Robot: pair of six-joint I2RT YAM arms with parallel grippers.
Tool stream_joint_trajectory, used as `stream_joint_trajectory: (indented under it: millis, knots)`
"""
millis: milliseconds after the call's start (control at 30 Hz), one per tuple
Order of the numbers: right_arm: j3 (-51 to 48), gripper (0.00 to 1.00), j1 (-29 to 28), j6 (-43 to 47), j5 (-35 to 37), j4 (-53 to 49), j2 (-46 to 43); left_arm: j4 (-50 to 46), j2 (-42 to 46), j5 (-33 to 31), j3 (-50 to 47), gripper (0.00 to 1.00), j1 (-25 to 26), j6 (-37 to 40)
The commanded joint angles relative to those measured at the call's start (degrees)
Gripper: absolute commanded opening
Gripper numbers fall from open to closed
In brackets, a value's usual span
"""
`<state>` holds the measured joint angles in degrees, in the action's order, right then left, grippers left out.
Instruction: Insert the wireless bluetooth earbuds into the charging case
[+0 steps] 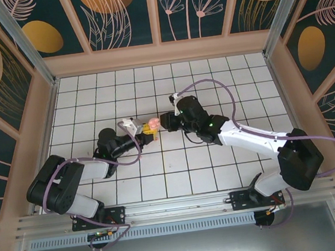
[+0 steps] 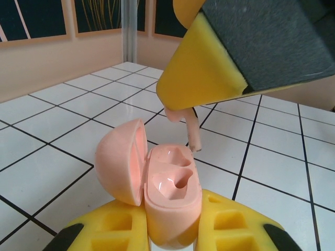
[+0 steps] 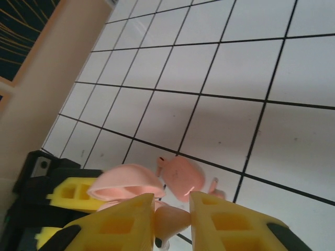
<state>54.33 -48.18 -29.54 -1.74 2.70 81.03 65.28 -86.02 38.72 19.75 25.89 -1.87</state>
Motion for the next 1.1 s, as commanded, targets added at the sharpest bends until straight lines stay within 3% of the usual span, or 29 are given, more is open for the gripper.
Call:
stream_joint_trajectory:
  millis: [0, 1067]
  knots:
    - [-0.36, 0.23, -0.85, -0.56, 3.67, 4.31, -0.97, -0.45, -0.4, -0.73, 1.43, 0.12, 0.55, 2.04]
    - [0.12, 0.23, -3.93, -0.52, 8.13, 6.62, 2.16, 0.29, 2.43, -1.89, 2.01, 0.13, 1.09, -0.65]
